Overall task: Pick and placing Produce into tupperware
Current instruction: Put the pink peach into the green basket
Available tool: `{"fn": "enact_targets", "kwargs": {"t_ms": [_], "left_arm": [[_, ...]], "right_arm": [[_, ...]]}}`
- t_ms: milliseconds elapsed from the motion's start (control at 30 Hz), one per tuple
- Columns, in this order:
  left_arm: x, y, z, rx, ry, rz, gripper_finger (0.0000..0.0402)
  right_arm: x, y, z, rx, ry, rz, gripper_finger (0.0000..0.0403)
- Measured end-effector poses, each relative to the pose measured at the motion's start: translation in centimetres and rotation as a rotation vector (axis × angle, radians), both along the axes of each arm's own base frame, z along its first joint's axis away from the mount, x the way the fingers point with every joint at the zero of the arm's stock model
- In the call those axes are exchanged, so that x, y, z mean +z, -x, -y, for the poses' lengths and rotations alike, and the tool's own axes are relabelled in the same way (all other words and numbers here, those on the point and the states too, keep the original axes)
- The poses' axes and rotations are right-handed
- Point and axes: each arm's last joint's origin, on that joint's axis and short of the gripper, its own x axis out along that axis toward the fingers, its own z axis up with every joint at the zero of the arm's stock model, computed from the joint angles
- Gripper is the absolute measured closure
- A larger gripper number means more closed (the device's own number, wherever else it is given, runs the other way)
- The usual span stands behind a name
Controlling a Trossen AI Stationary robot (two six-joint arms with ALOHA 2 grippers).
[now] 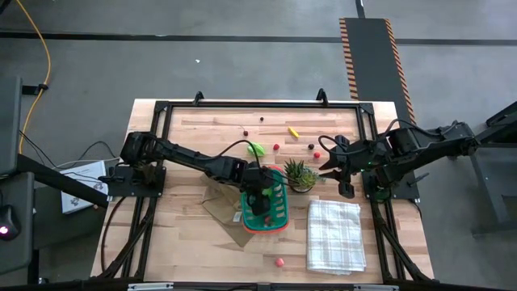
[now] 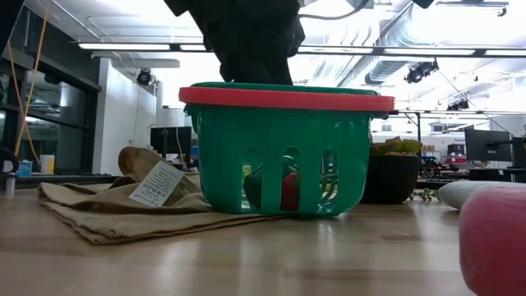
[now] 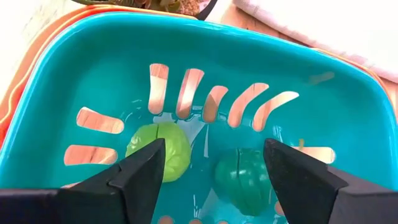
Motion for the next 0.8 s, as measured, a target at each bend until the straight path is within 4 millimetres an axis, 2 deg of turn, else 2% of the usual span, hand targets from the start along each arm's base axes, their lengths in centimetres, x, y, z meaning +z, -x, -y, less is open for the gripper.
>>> {"fn": "enact_targets", "kwargs": {"t_ms": [267, 600, 800], "left_arm": [[2.8, -0.6, 0.0, -0.034, -0.023, -0.011, 0.0147], [8.8, -0.8, -0.1, -0.097, -0.102, -0.019, 0.0162], [11.9, -0.5, -0.2, -0.103, -0.148, -0.012, 0.0183]], "right_arm": [[0.0, 0.0, -0.1, 0.021, -0.02, -0.005, 0.0313], [0.2, 0.3, -0.1, 0.025, -0.04, 0.002, 0.0313], [0.9, 1.4, 0.3, 0.014, -0.063, 0.049, 0.0313]]}}
